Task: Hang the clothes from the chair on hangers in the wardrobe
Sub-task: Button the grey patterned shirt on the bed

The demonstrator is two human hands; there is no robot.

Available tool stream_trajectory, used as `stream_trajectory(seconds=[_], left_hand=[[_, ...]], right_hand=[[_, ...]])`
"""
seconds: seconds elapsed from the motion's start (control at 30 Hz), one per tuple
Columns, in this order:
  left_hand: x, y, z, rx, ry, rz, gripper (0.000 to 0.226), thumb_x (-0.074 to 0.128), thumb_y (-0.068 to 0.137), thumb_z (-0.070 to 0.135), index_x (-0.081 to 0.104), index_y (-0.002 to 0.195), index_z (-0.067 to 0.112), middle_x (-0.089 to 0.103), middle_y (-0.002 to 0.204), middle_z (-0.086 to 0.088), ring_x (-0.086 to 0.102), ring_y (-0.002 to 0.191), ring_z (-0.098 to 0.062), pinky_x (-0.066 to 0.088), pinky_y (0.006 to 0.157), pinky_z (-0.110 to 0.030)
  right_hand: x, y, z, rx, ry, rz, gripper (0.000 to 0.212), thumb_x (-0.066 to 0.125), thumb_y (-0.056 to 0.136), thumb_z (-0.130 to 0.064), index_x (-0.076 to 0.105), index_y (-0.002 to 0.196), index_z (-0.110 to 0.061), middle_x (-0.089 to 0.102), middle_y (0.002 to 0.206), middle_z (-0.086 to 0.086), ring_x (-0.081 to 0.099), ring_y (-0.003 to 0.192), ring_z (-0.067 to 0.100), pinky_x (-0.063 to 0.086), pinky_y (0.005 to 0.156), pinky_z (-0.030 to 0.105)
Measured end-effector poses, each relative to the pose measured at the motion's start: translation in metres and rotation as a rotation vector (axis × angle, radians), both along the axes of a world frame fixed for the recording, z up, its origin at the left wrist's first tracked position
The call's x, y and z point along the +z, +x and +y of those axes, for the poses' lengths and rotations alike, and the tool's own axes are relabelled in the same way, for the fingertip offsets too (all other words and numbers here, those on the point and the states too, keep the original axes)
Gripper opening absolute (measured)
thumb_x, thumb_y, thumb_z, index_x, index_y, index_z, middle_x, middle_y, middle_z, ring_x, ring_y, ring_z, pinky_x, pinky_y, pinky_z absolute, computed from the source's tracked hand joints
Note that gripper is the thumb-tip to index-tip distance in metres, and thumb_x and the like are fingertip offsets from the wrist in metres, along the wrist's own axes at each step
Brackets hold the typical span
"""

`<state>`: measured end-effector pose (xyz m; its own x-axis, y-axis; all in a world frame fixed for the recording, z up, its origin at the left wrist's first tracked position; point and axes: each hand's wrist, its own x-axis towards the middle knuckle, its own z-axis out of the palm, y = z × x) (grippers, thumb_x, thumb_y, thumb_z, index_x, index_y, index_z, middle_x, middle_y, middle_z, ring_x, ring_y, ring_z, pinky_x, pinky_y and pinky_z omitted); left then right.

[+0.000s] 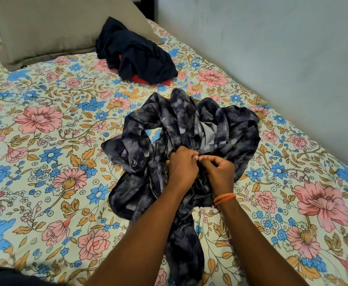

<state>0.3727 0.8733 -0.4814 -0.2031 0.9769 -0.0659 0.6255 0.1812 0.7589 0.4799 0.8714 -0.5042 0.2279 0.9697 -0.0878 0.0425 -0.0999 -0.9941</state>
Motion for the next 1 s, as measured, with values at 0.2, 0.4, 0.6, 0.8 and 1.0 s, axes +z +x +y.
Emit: stream_trajectory(seconds=[0.2, 0.4, 0.6, 0.8, 1.0], left_hand=[[-0.004, -0.001, -0.002, -0.004, 0.025, -0.055, 0.016, 0.060, 0.096, 0.024, 0.074, 0.103, 0.024, 0.062, 0.110, 0.003, 0.060, 0.101, -0.020, 0.046, 0.094, -0.050], [0.000, -0.004, -0.003, 0.046, 0.075, -0.210, 0.014, 0.067, 0.092, 0.016, 0.077, 0.102, 0.013, 0.071, 0.105, -0.002, 0.066, 0.094, -0.013, 0.053, 0.091, -0.031], [0.004, -0.002, -0.007, 0.048, 0.066, -0.162, 0.013, 0.063, 0.094, 0.017, 0.076, 0.095, 0.014, 0.069, 0.104, -0.001, 0.065, 0.092, -0.014, 0.053, 0.089, -0.041], [0.009, 0.006, -0.010, -0.008, -0.017, 0.152, 0.026, 0.043, 0.101, 0.021, 0.067, 0.108, 0.015, 0.057, 0.120, -0.007, 0.052, 0.112, -0.028, 0.039, 0.097, -0.049], [0.011, 0.006, -0.008, -0.002, -0.069, 0.117, 0.027, 0.039, 0.102, 0.020, 0.065, 0.102, 0.013, 0.056, 0.119, -0.008, 0.050, 0.112, -0.028, 0.036, 0.096, -0.046]], right_hand=[[-0.001, -0.004, 0.001, -0.054, -0.007, -0.090, 0.007, 0.072, 0.084, -0.009, 0.078, 0.082, -0.006, 0.074, 0.072, 0.007, 0.067, 0.068, 0.016, 0.057, 0.066, 0.040], [-0.003, -0.004, -0.002, -0.053, 0.025, -0.065, 0.006, 0.073, 0.085, -0.010, 0.078, 0.082, -0.012, 0.076, 0.075, 0.002, 0.073, 0.078, 0.021, 0.060, 0.073, 0.036], [-0.003, -0.003, -0.004, -0.028, 0.056, -0.041, 0.009, 0.075, 0.084, -0.009, 0.078, 0.080, -0.017, 0.076, 0.077, 0.002, 0.073, 0.081, 0.022, 0.060, 0.076, 0.037], [-0.003, -0.005, -0.006, -0.054, 0.049, -0.051, 0.010, 0.074, 0.083, -0.007, 0.078, 0.081, -0.015, 0.076, 0.075, 0.000, 0.071, 0.073, 0.013, 0.058, 0.071, 0.030], [-0.005, -0.009, -0.002, -0.021, 0.042, -0.203, 0.013, 0.065, 0.087, -0.010, 0.073, 0.079, -0.016, 0.071, 0.071, -0.002, 0.060, 0.061, 0.008, 0.048, 0.059, 0.028]])
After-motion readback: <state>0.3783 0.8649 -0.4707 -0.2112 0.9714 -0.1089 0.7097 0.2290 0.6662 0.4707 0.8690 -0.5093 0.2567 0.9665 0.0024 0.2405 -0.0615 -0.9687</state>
